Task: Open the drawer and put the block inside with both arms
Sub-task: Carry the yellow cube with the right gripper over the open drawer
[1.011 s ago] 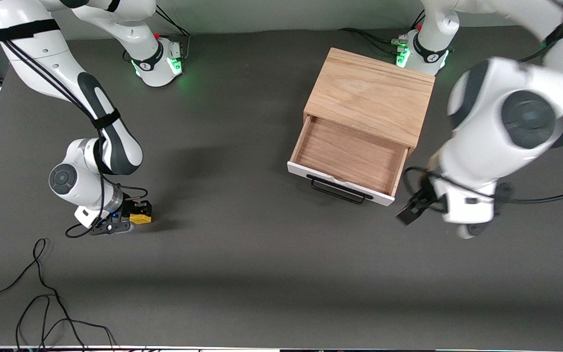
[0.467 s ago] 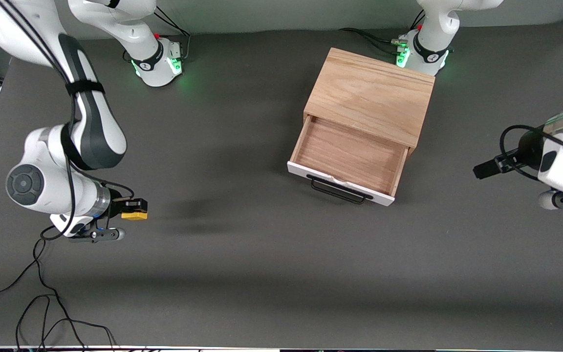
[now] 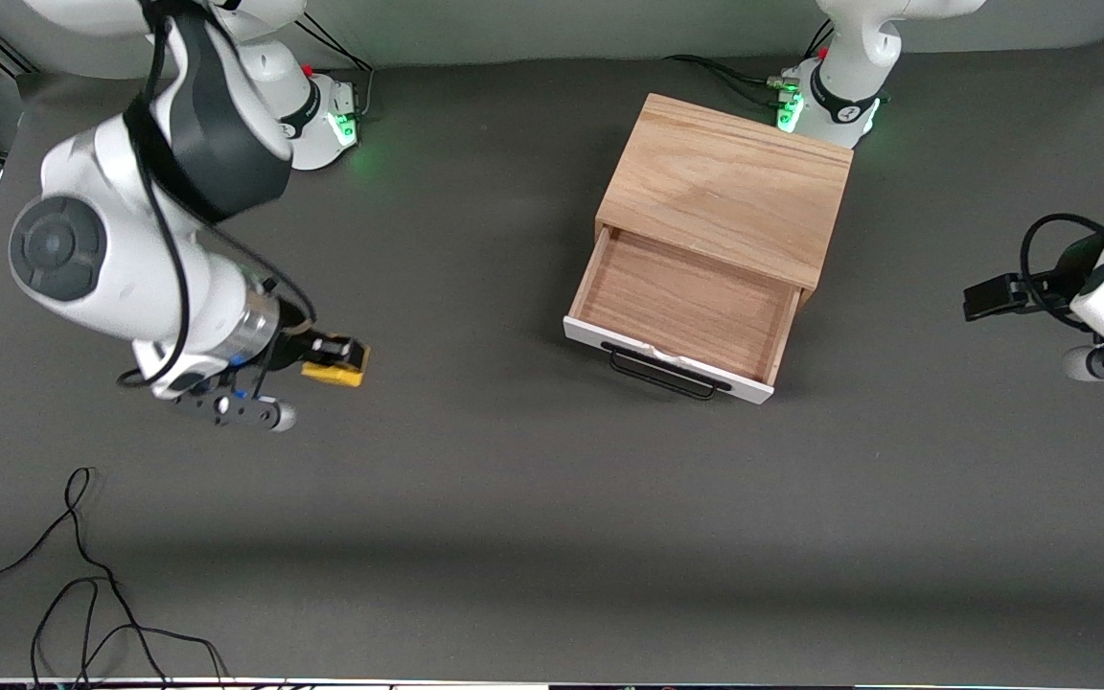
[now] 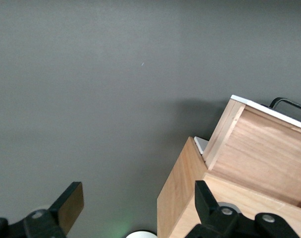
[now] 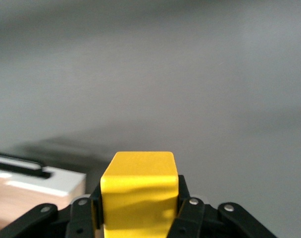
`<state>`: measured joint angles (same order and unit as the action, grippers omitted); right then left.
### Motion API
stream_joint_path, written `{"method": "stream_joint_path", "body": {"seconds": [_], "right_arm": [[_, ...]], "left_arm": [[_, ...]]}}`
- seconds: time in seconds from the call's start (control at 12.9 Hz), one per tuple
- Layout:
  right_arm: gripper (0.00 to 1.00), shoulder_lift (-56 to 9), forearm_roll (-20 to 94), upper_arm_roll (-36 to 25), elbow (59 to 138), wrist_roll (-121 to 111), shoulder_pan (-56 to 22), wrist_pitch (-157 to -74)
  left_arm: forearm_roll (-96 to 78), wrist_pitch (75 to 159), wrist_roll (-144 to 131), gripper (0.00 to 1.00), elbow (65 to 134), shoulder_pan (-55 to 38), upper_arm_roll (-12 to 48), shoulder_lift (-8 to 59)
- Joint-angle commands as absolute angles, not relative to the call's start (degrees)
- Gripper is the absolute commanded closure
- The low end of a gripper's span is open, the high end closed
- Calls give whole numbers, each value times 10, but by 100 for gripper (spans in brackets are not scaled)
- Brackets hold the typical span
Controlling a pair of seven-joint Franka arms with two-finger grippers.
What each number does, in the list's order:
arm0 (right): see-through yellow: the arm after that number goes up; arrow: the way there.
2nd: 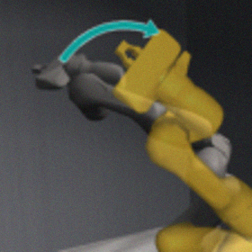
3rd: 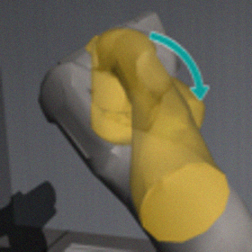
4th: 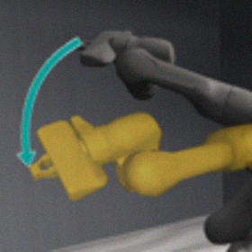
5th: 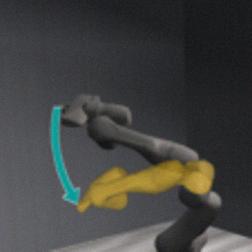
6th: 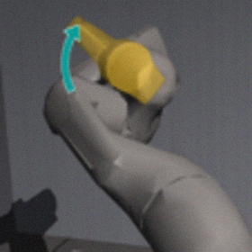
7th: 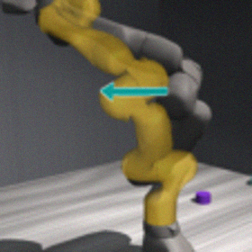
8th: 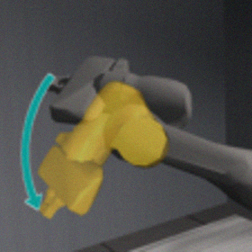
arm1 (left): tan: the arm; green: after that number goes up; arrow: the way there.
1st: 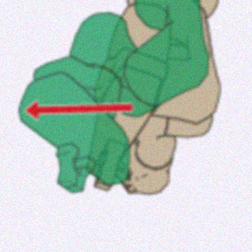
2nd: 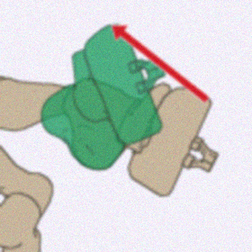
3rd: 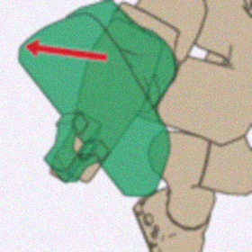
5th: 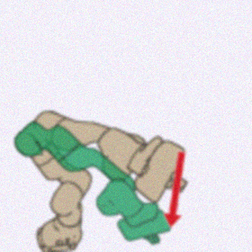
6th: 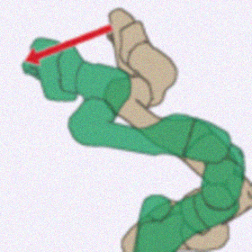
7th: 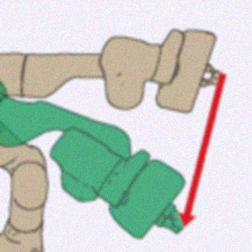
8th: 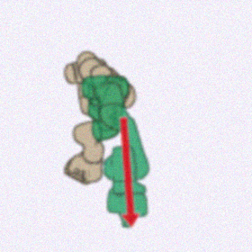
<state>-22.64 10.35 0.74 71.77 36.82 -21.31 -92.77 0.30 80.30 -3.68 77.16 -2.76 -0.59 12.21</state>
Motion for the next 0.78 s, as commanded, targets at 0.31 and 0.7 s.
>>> {"method": "stream_joint_path", "body": {"seconds": [0.31,0.7], "right_arm": [[72,-349,112,3,553,566,-377,-929],[72,-409,108,2,553,671,-463,-1024]], "left_arm": [[-1,904,-9,0,927,-16,-2,11],[-7,907,-9,0,922,-18,-1,6]]}}
